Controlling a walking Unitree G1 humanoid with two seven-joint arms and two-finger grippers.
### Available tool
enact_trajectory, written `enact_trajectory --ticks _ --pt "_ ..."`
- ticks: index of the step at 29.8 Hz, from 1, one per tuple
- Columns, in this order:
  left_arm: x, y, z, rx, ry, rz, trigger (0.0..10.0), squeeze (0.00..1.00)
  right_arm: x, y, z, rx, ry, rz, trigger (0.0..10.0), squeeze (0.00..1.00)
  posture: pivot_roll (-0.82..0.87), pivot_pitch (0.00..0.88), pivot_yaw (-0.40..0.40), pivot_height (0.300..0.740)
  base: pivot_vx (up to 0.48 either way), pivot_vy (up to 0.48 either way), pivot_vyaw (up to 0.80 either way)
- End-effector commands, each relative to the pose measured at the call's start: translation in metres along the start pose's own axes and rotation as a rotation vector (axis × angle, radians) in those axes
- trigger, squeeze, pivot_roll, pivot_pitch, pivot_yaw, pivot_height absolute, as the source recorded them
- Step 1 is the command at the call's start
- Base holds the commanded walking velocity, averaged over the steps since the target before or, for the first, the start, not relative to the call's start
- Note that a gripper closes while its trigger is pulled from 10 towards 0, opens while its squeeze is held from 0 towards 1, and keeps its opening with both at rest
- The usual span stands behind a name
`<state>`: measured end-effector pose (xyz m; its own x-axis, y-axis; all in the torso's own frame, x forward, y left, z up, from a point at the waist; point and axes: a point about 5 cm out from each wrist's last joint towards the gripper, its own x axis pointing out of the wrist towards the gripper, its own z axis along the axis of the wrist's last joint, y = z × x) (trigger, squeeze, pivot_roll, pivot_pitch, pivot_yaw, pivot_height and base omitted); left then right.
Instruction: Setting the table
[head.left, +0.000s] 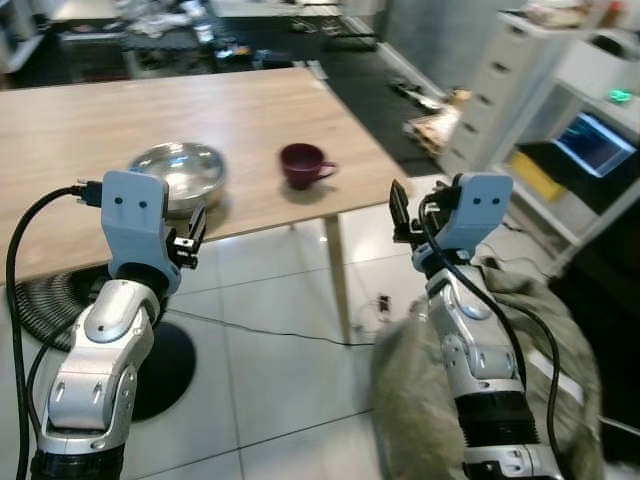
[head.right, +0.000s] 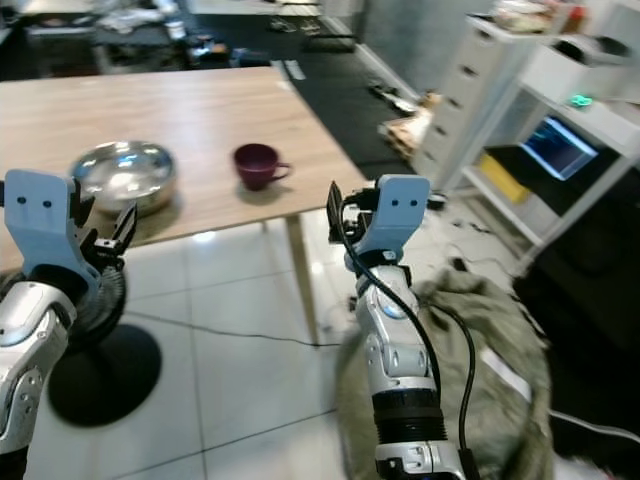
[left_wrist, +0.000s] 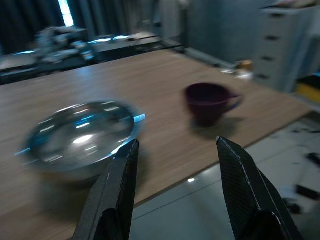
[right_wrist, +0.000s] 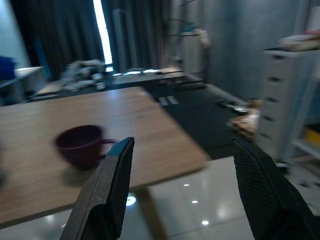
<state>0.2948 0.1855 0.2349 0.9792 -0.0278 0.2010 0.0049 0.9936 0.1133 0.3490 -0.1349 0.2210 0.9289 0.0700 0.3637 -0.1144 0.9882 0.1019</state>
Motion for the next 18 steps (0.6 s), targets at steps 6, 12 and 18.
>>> enact_trajectory --ticks 6,12,18 --pt "-0.0006 -0.0032 -0.0014 -0.013 0.002 -0.014 10.0 0.0 -0.003 -0.0051 -0.0049 0.012 0.026 -0.019 10.0 0.0 0.08 0.029 0.01 0.74 0.0 0.0 -0.8" --pt "-0.0006 -0.0038 -0.0012 -0.019 0.003 -0.019 10.0 0.0 -0.0031 -0.0057 -0.0046 0.011 0.026 -0.019 10.0 0.0 0.08 0.031 0.01 0.74 0.0 0.0 -0.8" --pt "-0.0003 -0.0041 -0.0014 -0.019 0.003 -0.019 10.0 0.0 -0.0032 -0.0062 -0.0045 0.01 0.027 -0.019 10.0 0.0 0.08 0.034 0.01 0.74 0.0 0.0 -0.8"
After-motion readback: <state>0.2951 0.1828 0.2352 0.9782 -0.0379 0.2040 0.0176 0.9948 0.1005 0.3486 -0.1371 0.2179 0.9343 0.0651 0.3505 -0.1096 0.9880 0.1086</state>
